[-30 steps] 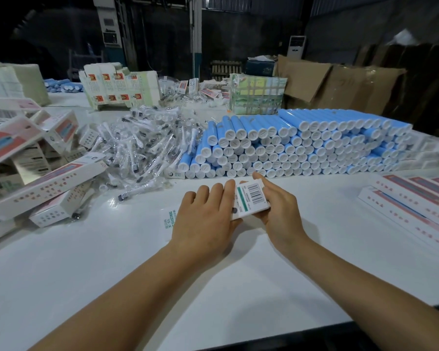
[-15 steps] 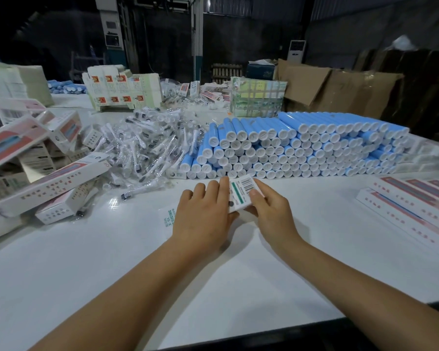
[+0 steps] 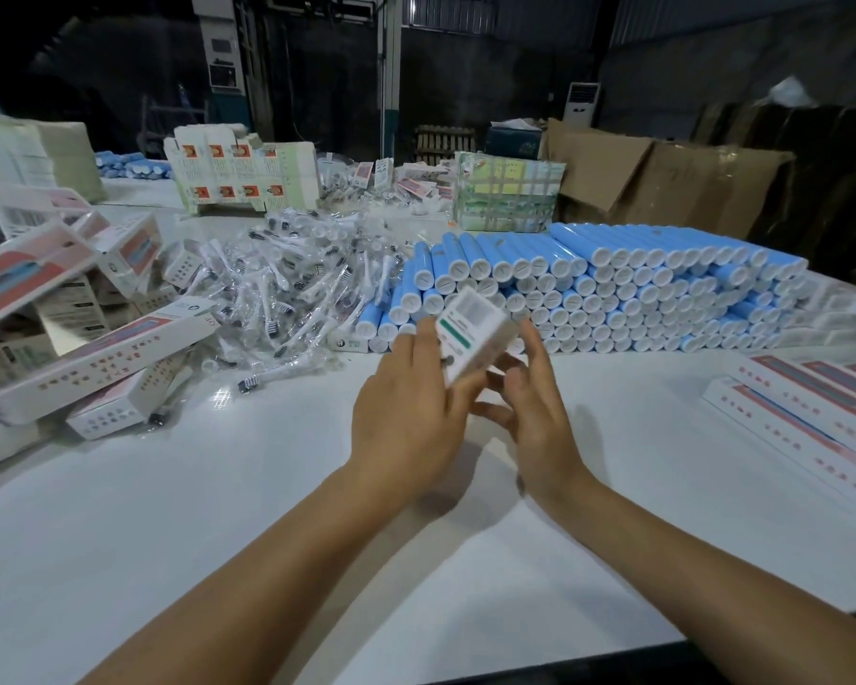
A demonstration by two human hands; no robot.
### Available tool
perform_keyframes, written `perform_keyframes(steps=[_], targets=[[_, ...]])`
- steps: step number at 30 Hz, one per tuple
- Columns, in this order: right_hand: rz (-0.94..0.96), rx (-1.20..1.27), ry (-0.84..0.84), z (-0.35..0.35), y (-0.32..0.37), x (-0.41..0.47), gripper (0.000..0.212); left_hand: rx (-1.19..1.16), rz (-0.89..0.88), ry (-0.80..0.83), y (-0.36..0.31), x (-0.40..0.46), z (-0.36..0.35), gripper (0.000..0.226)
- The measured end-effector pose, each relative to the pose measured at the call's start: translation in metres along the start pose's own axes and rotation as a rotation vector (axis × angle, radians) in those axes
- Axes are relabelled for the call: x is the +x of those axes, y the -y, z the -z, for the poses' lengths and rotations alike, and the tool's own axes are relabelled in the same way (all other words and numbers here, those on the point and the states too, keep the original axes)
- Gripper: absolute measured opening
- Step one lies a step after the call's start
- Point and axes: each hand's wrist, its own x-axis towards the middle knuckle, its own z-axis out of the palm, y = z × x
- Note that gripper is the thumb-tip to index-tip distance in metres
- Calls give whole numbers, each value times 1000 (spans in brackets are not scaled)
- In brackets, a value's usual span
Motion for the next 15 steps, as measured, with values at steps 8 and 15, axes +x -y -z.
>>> perform_keyframes(steps=[8,15], targets=[[-91,-263,200,-12,-12,-4,57,-1559,918,109,2,11,16,47],[-127,-423,283,-17,-4,-10,76,-1700,1059,52,7,3,11,44]])
